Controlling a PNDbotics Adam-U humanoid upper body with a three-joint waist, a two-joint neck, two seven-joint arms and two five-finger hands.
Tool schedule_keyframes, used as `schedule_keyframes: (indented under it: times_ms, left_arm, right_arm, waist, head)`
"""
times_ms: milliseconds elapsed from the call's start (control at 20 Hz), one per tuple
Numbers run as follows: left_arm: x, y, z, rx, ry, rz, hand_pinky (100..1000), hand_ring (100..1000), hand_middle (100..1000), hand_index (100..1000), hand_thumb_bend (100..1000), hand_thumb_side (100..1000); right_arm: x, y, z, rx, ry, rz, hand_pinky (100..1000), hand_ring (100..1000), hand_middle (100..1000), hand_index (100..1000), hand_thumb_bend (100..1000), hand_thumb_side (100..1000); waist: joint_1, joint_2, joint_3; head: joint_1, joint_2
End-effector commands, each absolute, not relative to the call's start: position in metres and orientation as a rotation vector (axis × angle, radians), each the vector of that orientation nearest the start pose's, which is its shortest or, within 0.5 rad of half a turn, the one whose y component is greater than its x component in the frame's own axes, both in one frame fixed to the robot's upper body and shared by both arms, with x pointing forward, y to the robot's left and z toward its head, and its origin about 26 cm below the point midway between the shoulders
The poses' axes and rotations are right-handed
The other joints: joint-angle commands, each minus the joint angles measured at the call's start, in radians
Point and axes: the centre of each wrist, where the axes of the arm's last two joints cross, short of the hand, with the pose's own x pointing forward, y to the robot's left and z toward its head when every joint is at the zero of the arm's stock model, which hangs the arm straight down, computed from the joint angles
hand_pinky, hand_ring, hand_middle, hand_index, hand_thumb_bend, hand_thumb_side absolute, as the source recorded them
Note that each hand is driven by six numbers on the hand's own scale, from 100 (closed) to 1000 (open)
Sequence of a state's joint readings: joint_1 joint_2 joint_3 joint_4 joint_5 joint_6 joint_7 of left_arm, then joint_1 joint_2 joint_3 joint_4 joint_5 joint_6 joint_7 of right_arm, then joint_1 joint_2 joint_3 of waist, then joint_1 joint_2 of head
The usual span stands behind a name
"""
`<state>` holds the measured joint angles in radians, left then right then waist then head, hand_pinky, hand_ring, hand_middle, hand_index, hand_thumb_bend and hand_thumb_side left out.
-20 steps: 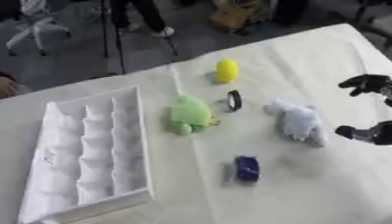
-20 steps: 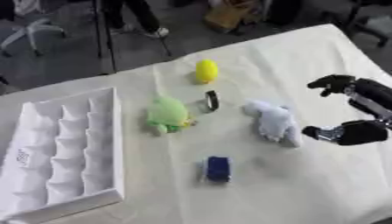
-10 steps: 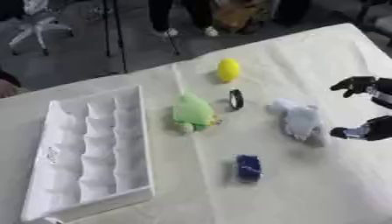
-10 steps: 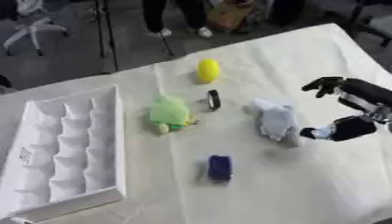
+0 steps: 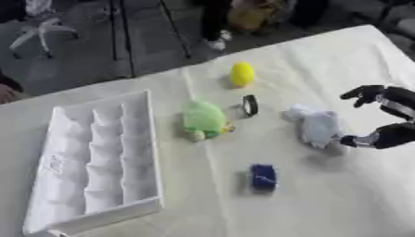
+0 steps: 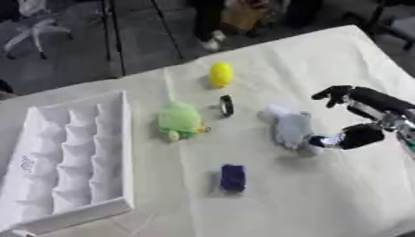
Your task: Pick up objects on the table and place them in the box.
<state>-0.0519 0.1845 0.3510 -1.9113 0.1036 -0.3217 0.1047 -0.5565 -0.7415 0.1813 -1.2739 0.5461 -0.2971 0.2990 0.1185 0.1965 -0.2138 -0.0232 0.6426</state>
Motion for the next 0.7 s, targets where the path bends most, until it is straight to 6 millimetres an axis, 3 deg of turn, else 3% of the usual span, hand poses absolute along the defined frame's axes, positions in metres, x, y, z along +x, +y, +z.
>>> schedule_keyframes:
  times_ms: [50, 700]
  left_arm:
    - [0.261, 0.359, 0.124, 0.44, -2.328, 0.159, 1000, 759, 760, 730, 402, 1000]
    - [0.262, 0.358, 0.124, 0.428, -2.33, 0.154, 1000, 760, 761, 731, 401, 1000]
  right_arm:
    - [0.4, -0.379, 0.175, -0.811, -1.527, 1.458, 820, 762, 849, 923, 645, 484]
    - [0.409, -0.372, 0.154, -0.764, -1.483, 1.509, 818, 761, 846, 921, 636, 486]
  waist:
    - [-0.013, -0.037, 0.005]
    - [-0.011, -0.041, 0.011]
  head:
    - [-0.008, 0.008]
    - [-0.013, 0.013]
